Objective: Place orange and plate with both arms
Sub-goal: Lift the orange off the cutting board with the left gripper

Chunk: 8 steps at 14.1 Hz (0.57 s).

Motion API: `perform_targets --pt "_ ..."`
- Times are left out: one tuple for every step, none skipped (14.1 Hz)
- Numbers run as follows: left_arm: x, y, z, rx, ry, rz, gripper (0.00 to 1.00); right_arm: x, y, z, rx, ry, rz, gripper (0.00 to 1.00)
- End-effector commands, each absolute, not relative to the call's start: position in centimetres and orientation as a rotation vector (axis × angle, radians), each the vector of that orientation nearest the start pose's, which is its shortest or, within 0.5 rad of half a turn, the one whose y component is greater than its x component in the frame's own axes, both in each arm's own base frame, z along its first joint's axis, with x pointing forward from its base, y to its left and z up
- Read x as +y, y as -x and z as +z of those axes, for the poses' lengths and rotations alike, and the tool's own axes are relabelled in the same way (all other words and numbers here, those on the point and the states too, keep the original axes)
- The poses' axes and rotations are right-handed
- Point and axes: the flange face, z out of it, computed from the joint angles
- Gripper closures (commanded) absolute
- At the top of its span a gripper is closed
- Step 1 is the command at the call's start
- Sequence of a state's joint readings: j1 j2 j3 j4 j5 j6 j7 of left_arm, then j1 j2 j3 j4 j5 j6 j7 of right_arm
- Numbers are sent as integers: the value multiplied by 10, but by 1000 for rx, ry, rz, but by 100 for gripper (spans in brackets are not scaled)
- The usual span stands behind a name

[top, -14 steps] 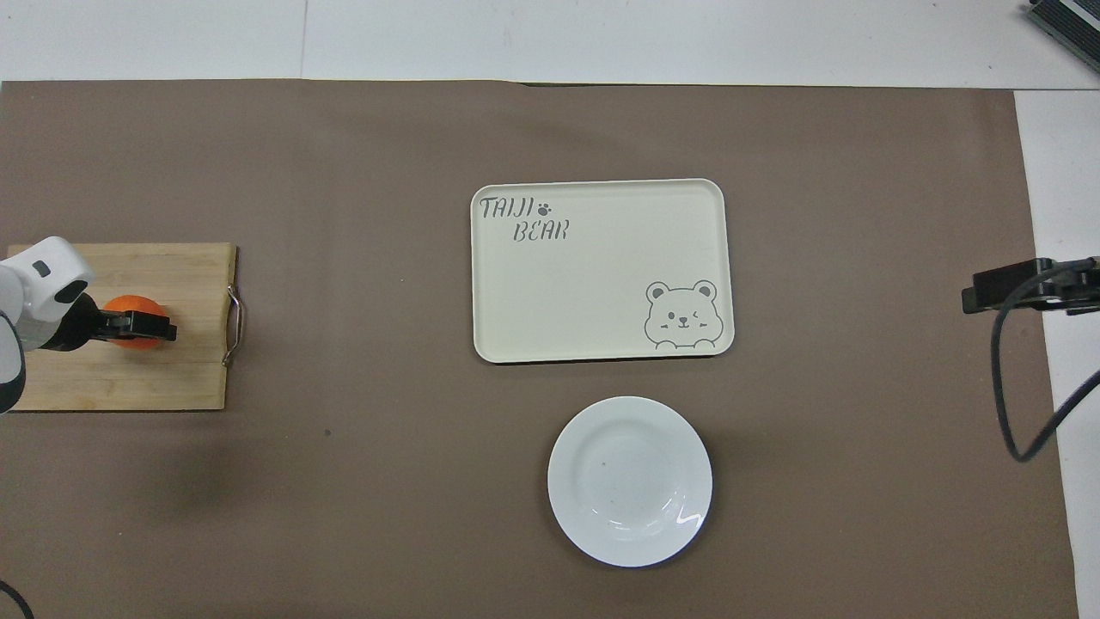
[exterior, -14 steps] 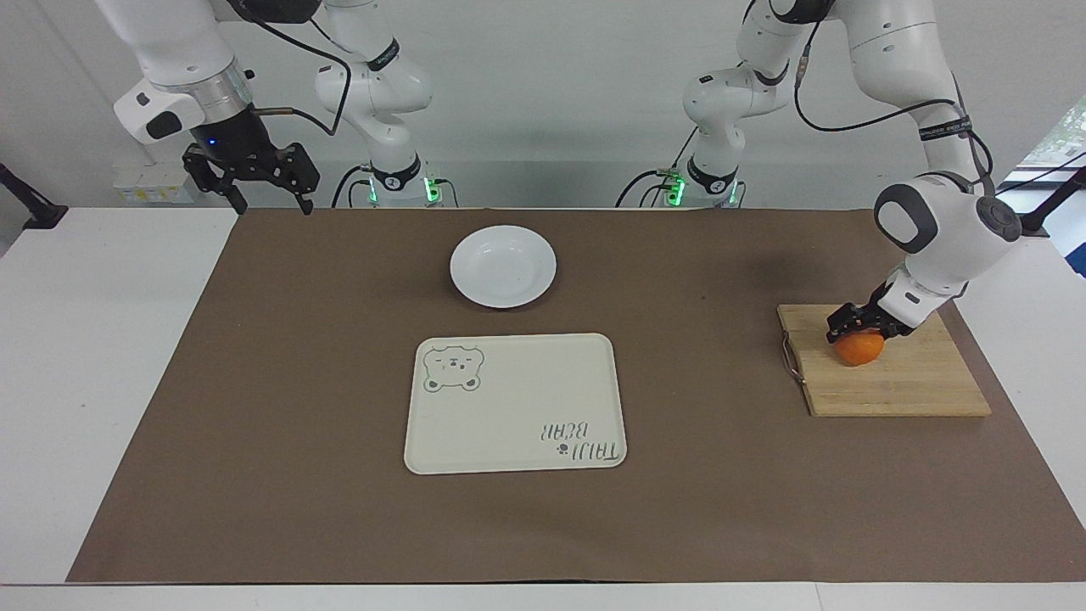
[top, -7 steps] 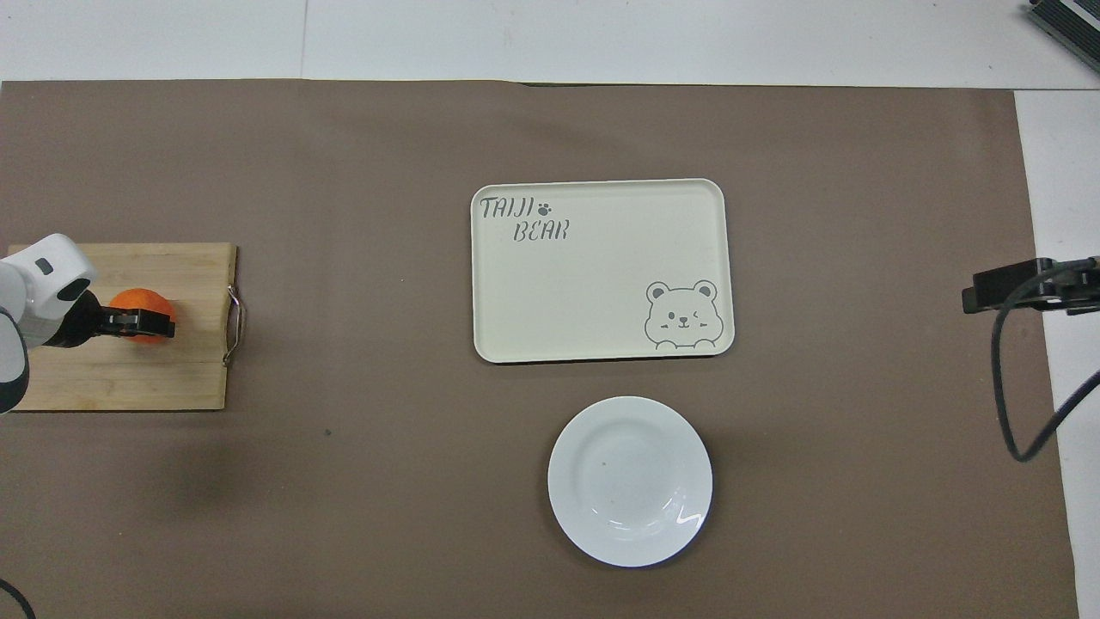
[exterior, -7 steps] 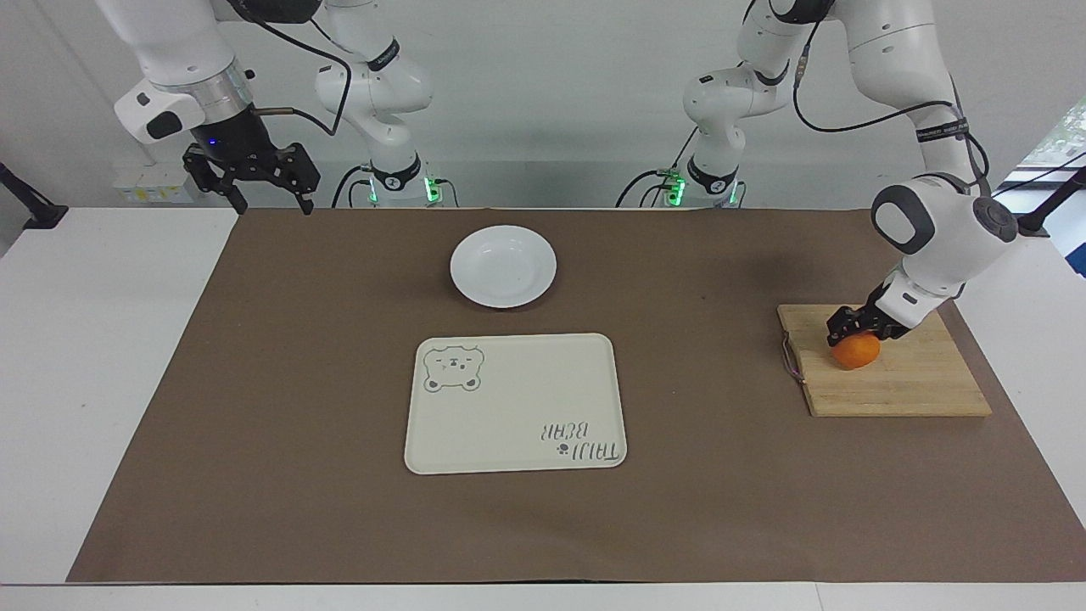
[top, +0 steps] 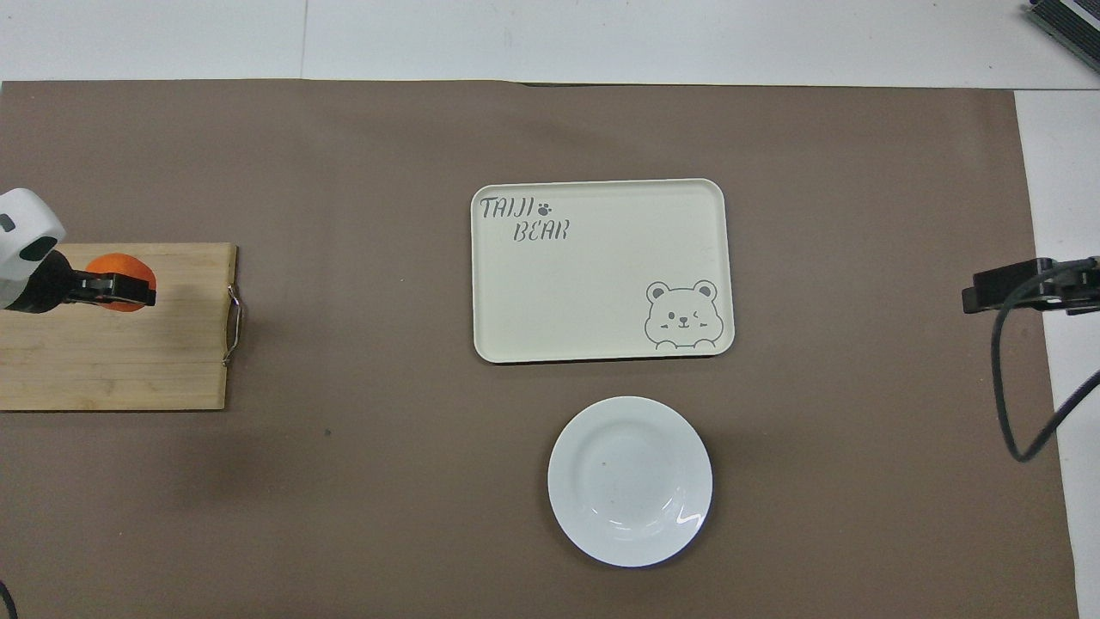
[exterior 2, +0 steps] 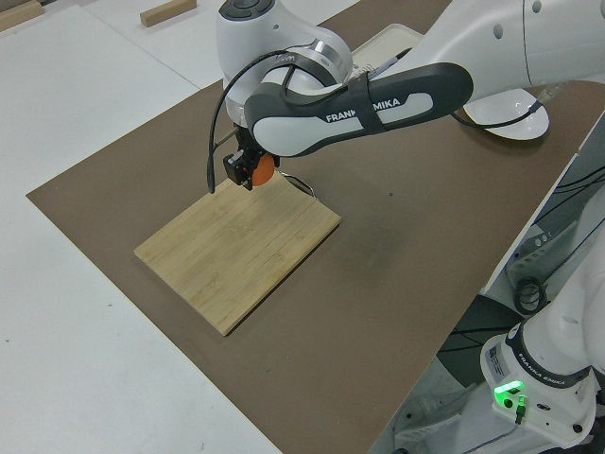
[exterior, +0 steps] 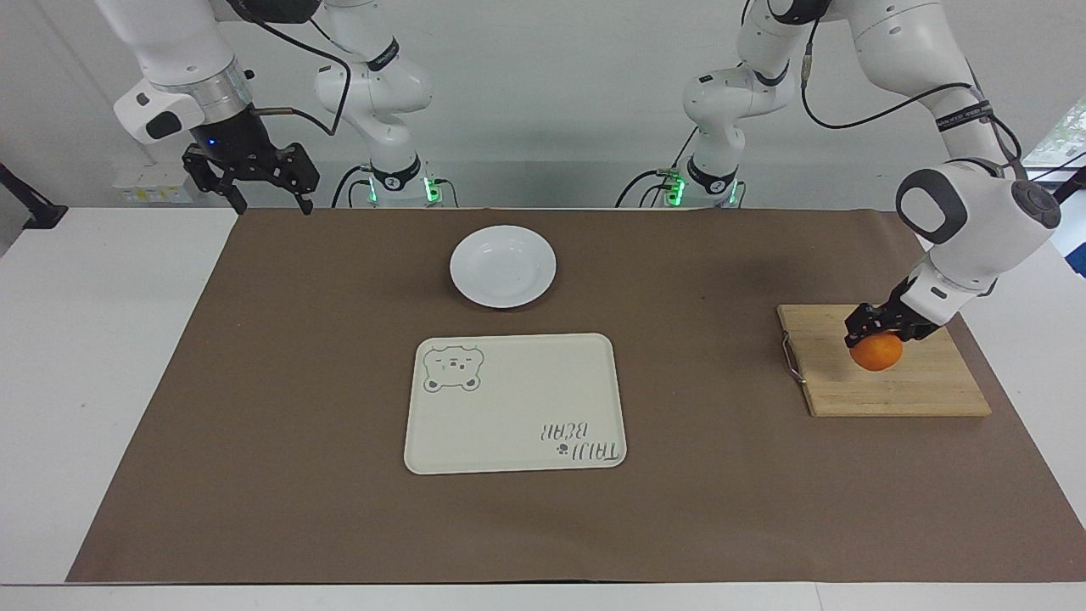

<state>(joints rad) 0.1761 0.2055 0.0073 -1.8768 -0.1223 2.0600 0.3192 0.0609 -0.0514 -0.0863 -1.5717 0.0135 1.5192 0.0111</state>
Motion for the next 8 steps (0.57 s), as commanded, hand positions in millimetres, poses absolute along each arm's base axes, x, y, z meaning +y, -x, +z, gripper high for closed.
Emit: perform_targets --pt "77 -609 440 79 3203 67 100 -16 -535 650 40 3129 12 0" --pt "66 -610 455 44 3203 102 100 -16 -535 650 40 3129 12 0" --pt "53 -609 476 15 3184 118 100 -16 -535 650 40 3129 12 0" --pt "39 -608 493 3 3162 136 100 -16 -535 650 40 3129 12 0" --pt "28 -604 509 -19 3150 147 100 -16 -535 650 40 3129 12 0" --pt "14 -598 521 -42 3144 157 100 -16 -535 649 40 3129 14 0" --pt "5 -589 536 -45 3142 154 100 -16 -535 650 40 3129 12 0" --pt "-4 -582 550 -47 3143 145 100 -16 -535 650 40 3129 12 0"
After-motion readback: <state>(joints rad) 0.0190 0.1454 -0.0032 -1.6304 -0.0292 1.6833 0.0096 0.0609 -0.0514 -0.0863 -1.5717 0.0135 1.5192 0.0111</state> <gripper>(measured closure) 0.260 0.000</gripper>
